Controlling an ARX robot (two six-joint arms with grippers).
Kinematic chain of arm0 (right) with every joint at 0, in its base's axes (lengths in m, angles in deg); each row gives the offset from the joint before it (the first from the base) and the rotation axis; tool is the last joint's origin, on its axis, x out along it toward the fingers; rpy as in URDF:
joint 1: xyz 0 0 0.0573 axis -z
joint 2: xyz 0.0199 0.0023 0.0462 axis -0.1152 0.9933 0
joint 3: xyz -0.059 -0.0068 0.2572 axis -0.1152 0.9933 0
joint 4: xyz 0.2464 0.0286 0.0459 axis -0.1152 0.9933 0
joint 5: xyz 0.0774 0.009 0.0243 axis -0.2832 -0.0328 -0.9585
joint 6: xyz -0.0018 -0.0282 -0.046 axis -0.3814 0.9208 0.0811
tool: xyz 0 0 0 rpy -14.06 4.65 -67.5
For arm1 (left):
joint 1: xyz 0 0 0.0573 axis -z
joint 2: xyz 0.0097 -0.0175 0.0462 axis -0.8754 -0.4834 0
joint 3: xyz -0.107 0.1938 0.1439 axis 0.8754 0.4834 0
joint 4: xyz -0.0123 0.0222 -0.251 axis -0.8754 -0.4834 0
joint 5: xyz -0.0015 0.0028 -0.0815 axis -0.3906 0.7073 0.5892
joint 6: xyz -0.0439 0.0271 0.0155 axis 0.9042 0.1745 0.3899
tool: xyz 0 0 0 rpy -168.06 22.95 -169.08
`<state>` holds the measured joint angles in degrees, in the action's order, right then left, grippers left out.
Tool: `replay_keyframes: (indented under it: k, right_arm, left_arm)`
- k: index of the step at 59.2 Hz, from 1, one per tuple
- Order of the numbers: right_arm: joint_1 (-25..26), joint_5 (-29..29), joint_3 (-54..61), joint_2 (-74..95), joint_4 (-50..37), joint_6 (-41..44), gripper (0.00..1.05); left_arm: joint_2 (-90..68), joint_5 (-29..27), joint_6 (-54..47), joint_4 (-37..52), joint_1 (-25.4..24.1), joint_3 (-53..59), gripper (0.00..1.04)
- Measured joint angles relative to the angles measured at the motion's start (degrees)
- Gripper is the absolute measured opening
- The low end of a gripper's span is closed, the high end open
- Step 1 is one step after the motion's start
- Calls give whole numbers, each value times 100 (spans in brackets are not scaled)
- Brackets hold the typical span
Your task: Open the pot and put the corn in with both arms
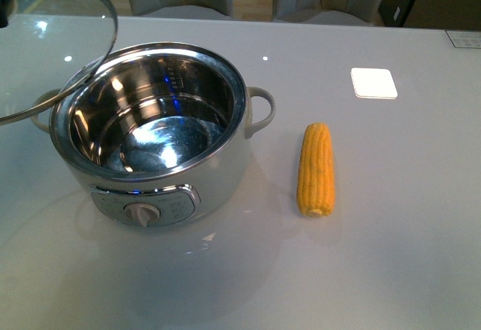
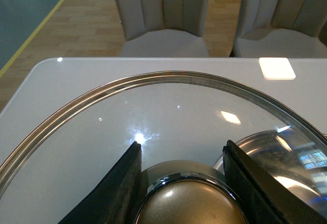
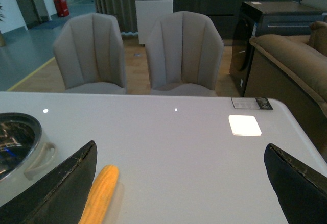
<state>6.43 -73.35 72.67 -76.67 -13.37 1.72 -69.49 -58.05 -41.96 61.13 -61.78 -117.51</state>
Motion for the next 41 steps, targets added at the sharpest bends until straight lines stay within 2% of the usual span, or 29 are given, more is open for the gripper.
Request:
replay_keyframes:
  k: [31, 41]
  right_arm:
    - [0, 0, 0, 0, 0, 0, 96]
    - [0, 0, 0, 0, 0, 0, 96]
  left_arm:
    - [-468, 730, -376, 627, -1808, 168, 42]
    - [-901, 975, -555, 938, -2114, 166, 42]
